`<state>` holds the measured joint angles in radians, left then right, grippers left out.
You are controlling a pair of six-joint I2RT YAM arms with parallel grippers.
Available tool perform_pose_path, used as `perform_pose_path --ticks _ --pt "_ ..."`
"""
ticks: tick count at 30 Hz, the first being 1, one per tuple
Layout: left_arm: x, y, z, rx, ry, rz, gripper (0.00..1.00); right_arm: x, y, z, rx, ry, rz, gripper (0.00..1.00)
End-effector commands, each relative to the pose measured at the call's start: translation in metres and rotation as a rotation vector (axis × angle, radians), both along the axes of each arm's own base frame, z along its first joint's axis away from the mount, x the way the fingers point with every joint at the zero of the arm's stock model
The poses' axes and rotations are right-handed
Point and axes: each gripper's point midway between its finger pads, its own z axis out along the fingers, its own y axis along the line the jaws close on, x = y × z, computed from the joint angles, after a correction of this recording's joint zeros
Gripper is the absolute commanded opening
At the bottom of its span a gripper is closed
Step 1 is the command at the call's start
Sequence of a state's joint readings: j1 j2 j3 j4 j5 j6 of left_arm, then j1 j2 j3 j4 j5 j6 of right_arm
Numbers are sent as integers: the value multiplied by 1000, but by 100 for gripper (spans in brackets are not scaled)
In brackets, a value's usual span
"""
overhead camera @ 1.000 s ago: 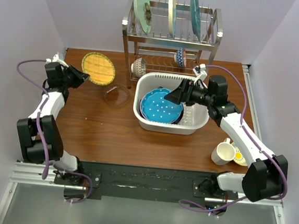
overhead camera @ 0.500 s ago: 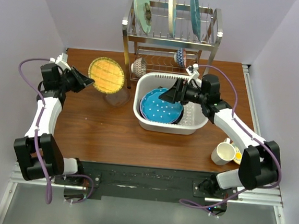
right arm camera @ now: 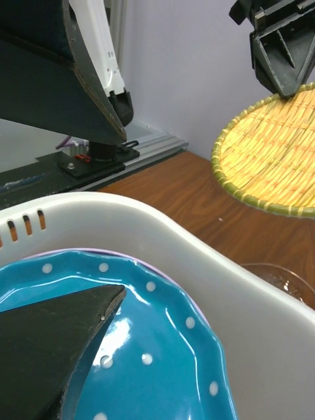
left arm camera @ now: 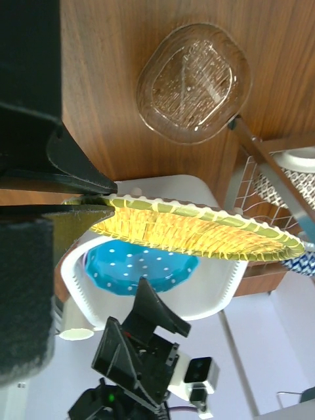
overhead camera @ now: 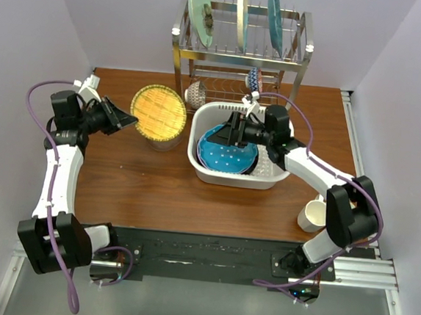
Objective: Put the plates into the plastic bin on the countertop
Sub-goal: Place the plate in the plastic bin.
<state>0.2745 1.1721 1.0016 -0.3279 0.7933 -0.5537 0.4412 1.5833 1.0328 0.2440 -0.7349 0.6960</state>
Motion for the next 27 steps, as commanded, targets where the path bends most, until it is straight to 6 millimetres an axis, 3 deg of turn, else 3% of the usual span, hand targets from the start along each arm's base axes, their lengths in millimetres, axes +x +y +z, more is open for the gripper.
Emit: perform_pose_path --ticks 1,7,16,22,25,27 --pt "-11 -14 31 7 -116 -126 0 3 15 34 65 -94 30 92" --pt "-19 -37 39 -19 -162 -245 0 5 24 35 80 -100 43 92" --pt "-27 -76 34 -25 -173 -377 0 9 34 30 95 -86 54 91" --pt "-29 -87 31 -40 -167 -416 0 9 37 29 103 -79 56 86" --pt "-28 -90 25 -43 -151 -429 0 9 38 27 106 -65 65 74" --pt "-27 -91 22 -41 -145 -430 0 9 41 26 113 -53 74 59"
